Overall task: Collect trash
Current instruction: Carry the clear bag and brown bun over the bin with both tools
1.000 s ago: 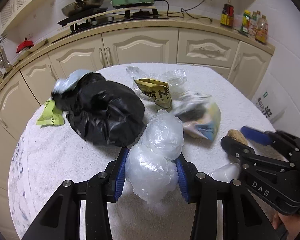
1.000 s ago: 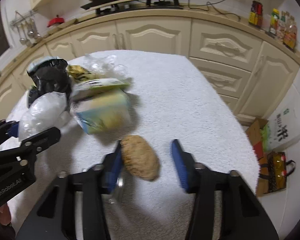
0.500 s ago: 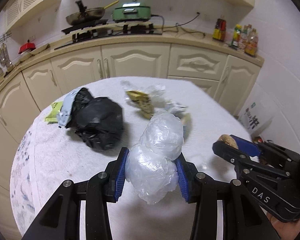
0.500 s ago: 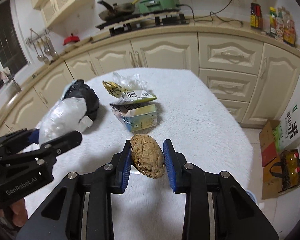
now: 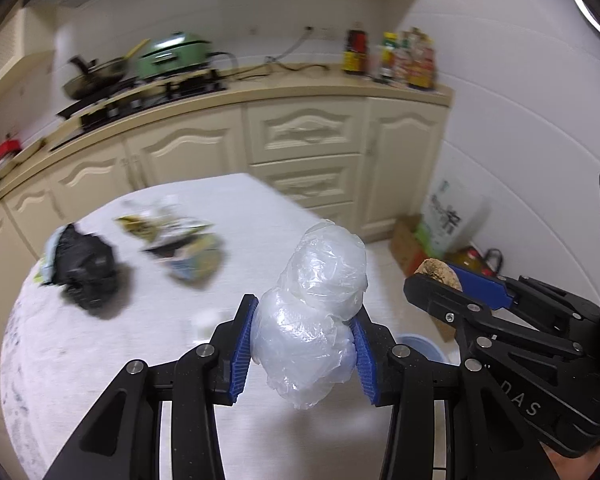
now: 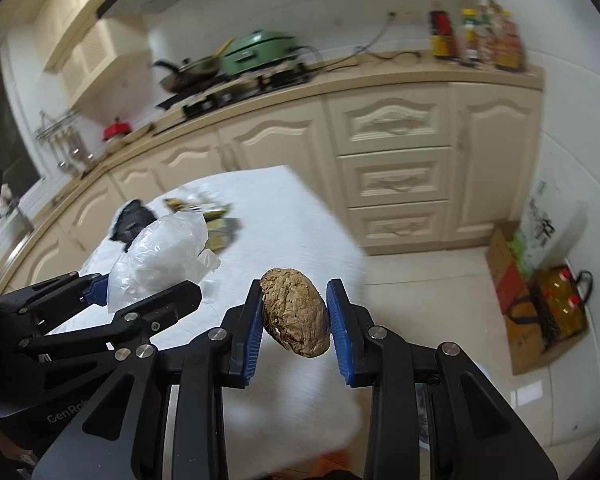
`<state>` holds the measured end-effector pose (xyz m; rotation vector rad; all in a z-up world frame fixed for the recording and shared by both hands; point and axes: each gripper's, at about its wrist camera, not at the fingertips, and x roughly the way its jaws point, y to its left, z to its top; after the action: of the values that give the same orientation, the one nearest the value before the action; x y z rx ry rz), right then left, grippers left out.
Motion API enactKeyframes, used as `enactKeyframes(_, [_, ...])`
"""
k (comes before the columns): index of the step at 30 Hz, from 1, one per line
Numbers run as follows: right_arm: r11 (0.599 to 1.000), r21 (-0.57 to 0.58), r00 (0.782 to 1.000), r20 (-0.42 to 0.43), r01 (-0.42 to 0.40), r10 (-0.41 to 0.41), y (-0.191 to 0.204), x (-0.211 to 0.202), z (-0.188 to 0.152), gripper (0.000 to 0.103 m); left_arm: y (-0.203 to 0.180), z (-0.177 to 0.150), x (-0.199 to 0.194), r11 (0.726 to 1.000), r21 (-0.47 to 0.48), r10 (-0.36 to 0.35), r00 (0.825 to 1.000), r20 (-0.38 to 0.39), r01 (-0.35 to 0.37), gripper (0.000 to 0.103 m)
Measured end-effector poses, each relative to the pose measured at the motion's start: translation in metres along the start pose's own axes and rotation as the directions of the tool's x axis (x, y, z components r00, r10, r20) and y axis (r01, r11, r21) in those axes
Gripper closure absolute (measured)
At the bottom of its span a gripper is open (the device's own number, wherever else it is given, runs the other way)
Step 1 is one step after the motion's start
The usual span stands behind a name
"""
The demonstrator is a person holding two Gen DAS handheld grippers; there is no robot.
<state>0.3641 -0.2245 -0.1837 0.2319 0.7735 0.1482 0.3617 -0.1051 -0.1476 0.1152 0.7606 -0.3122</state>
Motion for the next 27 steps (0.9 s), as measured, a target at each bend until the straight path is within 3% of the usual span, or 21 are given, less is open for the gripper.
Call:
enactKeyframes(5, [0.995, 0.076, 0.998, 0.013, 0.06, -0.062, -0.055, -0.026, -0.015, 0.072, -0.051, 0.004, 0.014, 0.997, 0.067, -0.043, 0.999, -0.022, 0.045, 0.062])
enactKeyframes(12, [0.975, 0.165, 0.989, -0.022, 0.148, -0.147, -0.131, -0.042, -0.042, 0.072, -0.119, 0.005, 0.064, 0.983, 0.159, -0.072, 0.993, -0.093, 0.087, 0.062])
enactKeyframes(27, [0.92, 0.301, 0.966, -0.145, 0.249, -0.214, -0.242, -0.017, -0.094, 0.072, -0.214, 0.01, 0.215, 0.947, 0.275, -0.088, 0.957, -0.276, 0.166, 0.062])
